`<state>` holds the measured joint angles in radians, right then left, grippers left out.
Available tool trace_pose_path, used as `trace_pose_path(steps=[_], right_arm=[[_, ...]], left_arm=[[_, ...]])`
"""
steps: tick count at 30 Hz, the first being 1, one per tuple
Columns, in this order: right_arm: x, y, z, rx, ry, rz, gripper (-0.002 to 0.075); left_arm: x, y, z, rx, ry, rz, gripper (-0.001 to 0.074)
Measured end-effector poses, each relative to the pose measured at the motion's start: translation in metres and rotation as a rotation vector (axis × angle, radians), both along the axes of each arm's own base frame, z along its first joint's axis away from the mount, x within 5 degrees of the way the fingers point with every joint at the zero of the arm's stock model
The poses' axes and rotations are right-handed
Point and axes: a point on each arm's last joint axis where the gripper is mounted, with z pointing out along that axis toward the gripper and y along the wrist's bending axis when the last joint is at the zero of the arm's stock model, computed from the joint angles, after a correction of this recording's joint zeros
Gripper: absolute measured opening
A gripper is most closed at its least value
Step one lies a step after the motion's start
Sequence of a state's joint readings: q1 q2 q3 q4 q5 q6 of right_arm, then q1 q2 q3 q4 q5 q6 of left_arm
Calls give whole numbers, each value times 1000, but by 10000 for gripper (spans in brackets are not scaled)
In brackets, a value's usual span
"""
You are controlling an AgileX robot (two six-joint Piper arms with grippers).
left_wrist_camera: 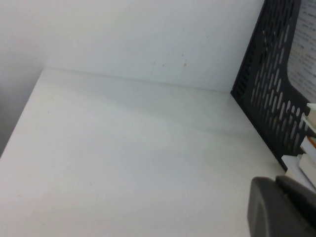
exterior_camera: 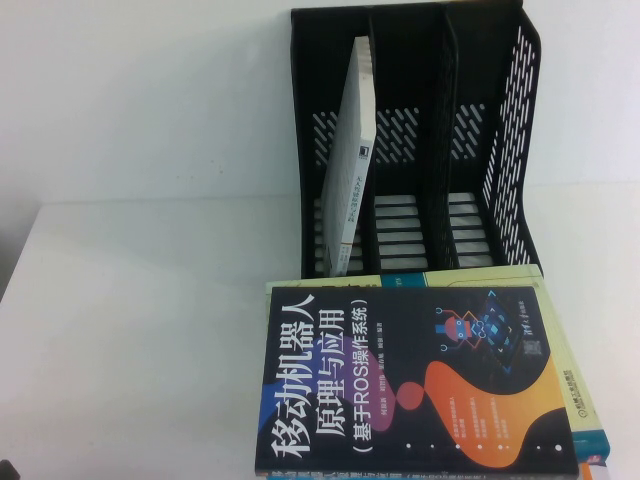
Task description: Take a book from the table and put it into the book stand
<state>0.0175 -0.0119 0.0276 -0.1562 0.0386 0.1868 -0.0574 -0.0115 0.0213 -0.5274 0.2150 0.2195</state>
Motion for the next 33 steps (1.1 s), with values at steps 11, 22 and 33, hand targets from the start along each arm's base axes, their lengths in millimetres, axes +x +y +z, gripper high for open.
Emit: trace_pose_path(steps=[11,22,33], right_arm=[[0,1,6,1,-70,10,-3],[-8,5,40,38,-452,63,-3],[-40,0,117,176,-809,72,-3]], left_arm=[[0,0,0,84,-13,-8,-4],[2,14,22,-480,-189,162,-4],[-18,14,96,-504,-396,94,-4]])
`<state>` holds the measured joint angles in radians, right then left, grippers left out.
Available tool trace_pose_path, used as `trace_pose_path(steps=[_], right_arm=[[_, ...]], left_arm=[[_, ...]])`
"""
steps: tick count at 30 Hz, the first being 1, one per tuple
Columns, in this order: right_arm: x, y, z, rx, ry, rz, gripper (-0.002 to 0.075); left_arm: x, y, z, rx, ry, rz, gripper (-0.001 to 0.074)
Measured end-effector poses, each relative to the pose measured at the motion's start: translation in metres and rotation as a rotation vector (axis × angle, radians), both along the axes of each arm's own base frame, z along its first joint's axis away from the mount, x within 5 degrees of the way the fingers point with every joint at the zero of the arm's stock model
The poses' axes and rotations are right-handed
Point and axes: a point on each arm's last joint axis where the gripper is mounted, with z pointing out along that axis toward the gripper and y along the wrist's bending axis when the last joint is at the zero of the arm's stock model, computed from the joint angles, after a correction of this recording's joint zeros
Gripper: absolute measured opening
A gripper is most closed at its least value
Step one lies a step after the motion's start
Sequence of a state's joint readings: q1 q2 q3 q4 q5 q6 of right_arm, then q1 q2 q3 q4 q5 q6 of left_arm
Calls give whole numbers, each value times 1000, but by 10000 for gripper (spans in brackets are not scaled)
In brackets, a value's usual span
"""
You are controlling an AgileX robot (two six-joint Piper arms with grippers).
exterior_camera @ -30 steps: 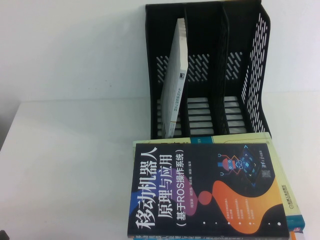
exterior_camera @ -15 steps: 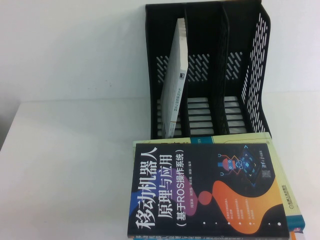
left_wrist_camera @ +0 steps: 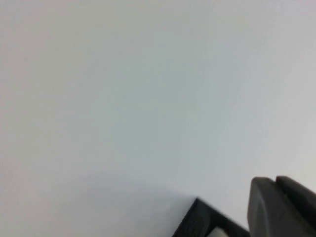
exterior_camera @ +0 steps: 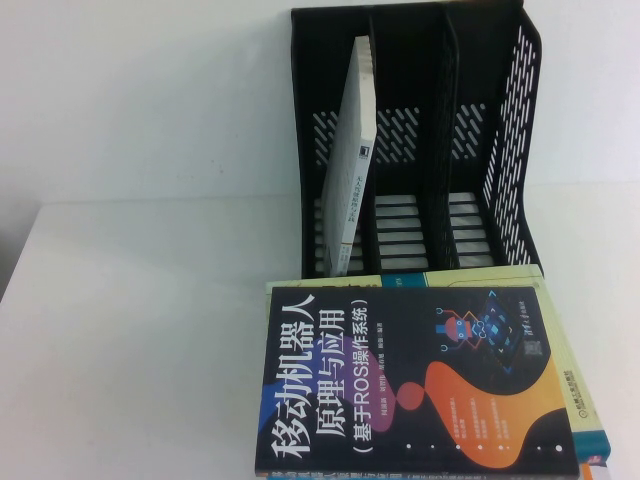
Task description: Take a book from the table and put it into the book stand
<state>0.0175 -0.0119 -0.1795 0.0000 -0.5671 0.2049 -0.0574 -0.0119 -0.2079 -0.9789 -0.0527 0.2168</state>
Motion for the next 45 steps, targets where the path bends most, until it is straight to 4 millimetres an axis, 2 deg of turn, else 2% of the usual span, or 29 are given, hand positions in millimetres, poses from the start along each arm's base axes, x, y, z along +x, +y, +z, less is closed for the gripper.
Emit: trace_pose_path(steps=[4,9,12,14,16,18,21,23,25,28,35,45], right_arm=[[-24,-1,42,-31,-92,-44,-3],[-45,-2,89,4,-109,-24,-3],[-33,-2,112,6,2,-9,-3],[-15,0,122,-6,143,-1,-3],[10,2,124,-13,318,15,-3],[37,4,121,-21,504,30,-3],[79,7,105,-34,813,56,-3],[96,8,88,-53,995,67,-3],[106,10,77,-46,1109,85,-3],[113,14,66,-10,1220,141,-3],[114,25,43,102,1341,290,-3],[119,43,9,-41,1466,394,-3]], left_arm=[[-22,2,45,93,-153,45,-4],[-52,4,95,211,-317,127,-4],[-47,3,117,277,-315,160,-4],[-35,2,126,326,-277,165,-4],[-14,-1,129,378,-207,152,-4],[8,-4,126,415,-126,123,-4],[39,-12,116,459,12,28,-4],[55,-19,106,490,103,-56,-4],[67,-23,98,525,174,-116,-4],[74,-27,90,559,230,-169,-4],[71,-35,83,565,288,-285,-4],[76,-38,82,485,304,-322,-4]])
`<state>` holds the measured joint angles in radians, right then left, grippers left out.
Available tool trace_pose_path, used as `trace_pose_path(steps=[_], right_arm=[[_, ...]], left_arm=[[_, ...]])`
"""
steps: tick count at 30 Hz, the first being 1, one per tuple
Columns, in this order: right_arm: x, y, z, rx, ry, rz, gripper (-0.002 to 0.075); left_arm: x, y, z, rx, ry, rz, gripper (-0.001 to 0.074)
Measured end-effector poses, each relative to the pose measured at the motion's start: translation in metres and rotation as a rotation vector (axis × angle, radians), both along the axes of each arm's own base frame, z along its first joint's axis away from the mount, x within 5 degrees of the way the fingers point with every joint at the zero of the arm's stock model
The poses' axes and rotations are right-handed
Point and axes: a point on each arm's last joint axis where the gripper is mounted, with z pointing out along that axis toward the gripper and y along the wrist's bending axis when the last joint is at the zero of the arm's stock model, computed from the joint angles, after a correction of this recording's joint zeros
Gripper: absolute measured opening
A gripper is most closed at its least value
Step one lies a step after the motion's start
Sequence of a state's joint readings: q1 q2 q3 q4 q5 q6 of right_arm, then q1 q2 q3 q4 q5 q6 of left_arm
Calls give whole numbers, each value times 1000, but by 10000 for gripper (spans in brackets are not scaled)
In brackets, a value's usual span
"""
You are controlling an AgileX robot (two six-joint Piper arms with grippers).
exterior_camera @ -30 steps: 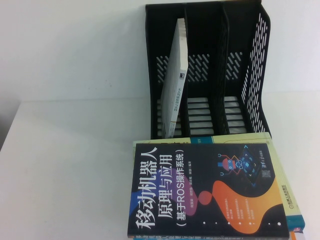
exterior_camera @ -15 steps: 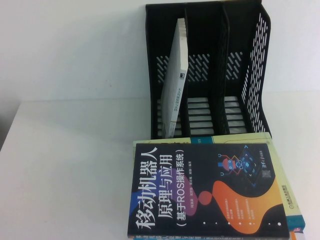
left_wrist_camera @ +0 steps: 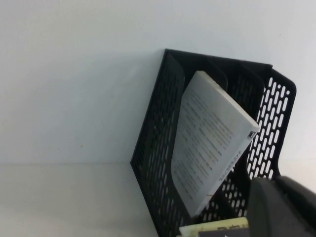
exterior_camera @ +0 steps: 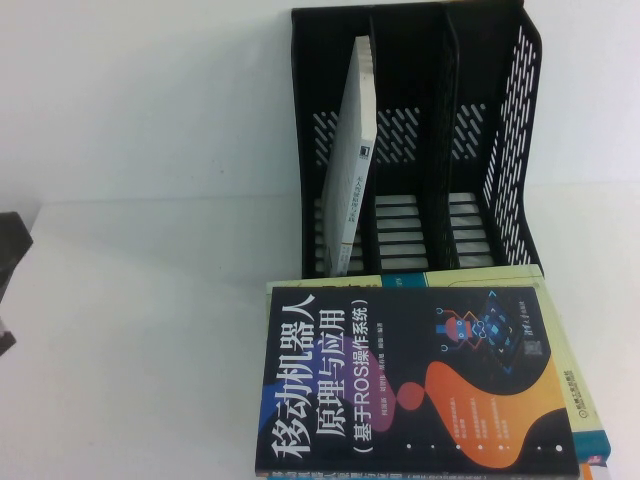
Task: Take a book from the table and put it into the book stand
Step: Push book with right arm
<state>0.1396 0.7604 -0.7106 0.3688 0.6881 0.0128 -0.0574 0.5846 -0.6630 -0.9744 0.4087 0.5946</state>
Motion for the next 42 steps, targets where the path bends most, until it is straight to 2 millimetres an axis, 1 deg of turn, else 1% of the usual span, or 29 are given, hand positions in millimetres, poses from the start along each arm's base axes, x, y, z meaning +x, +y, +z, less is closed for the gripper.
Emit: trace_pose_path(steps=[3,6,9,12,15,17,19,22,24,26,28,36,42], right_arm=[[0,3,-11,9,35,14,-3],[3,8,-20,-21,58,65,-3],[10,14,-26,-58,75,122,-3],[21,19,-31,-89,126,168,-3],[38,24,-34,-116,189,202,-3],[51,27,-36,-128,213,214,-3],[61,29,-36,-138,233,227,-3],[71,33,-41,-146,277,245,-3],[77,35,-46,-148,300,257,-3],[81,37,-54,-131,335,265,-3],[86,40,-61,-120,364,281,-3],[101,46,-88,-98,463,291,-3],[108,56,-93,-4,462,333,-3]], left_arm=[[10,-1,-6,-35,66,-4,-4],[24,-4,-15,-50,153,-18,-4],[42,-8,-31,-42,274,-53,-4],[57,-14,-49,-18,395,-125,-4],[66,-21,-63,-9,489,-240,-4],[72,-22,-72,-24,540,-321,-4],[78,-17,-79,-62,579,-378,-4],[86,-3,-87,-159,630,-431,-4],[92,8,-90,-243,645,-427,-4],[98,15,-92,-306,647,-423,-4],[100,17,-94,-324,651,-426,-4],[101,17,-96,-281,633,-445,-4],[101,20,-102,-232,680,-404,-4]])
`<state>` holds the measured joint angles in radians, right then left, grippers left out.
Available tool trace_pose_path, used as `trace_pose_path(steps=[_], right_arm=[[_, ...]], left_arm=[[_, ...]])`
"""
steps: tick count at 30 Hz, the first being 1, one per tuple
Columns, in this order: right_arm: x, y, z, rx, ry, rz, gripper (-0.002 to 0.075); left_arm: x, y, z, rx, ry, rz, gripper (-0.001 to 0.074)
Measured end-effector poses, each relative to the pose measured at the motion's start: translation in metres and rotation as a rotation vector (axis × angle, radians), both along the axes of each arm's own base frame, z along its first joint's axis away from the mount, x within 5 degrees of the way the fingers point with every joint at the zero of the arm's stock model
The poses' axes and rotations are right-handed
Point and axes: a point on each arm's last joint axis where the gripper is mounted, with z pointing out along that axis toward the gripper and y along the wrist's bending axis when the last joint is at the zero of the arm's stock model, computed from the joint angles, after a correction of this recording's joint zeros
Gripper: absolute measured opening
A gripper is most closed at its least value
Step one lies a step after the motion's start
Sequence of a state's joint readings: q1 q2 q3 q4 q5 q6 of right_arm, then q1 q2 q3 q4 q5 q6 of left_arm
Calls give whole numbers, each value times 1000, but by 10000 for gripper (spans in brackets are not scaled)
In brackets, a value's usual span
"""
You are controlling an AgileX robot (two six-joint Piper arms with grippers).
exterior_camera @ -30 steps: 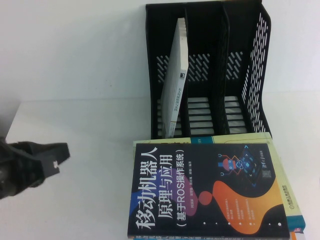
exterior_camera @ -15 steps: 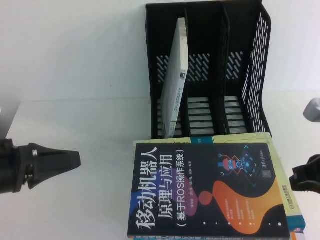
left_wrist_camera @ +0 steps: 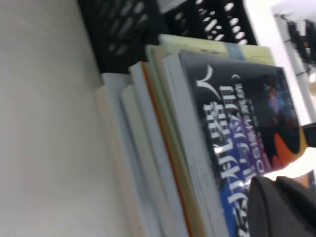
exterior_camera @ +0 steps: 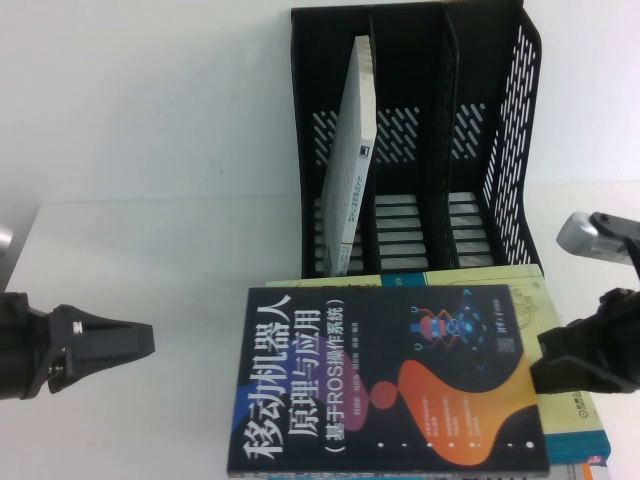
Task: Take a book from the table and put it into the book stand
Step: Push book with right arm
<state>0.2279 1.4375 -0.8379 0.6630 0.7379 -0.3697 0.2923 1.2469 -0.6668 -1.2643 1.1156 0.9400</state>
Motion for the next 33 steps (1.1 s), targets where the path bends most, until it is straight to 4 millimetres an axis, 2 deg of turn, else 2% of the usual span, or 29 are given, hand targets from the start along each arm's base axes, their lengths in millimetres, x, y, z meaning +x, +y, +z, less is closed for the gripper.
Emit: trace_pose_path(steps=[5,21,27,29,31,33], right_arm=[[3,5,-4,53,20,-8,-3],[5,6,-5,65,14,5,-3],[7,9,-5,100,11,8,-3],[7,10,-5,103,10,8,-3],[7,10,-5,103,9,9,-3],[7,10,-5,103,9,10,-3]], left_arm=[[1,2,-3,21,25,28,-4],[3,7,-8,74,66,88,-4],[7,9,-15,38,160,127,-1],[9,9,-21,17,204,121,22],[12,9,-28,-2,252,117,75],[16,10,-36,-25,301,108,171]])
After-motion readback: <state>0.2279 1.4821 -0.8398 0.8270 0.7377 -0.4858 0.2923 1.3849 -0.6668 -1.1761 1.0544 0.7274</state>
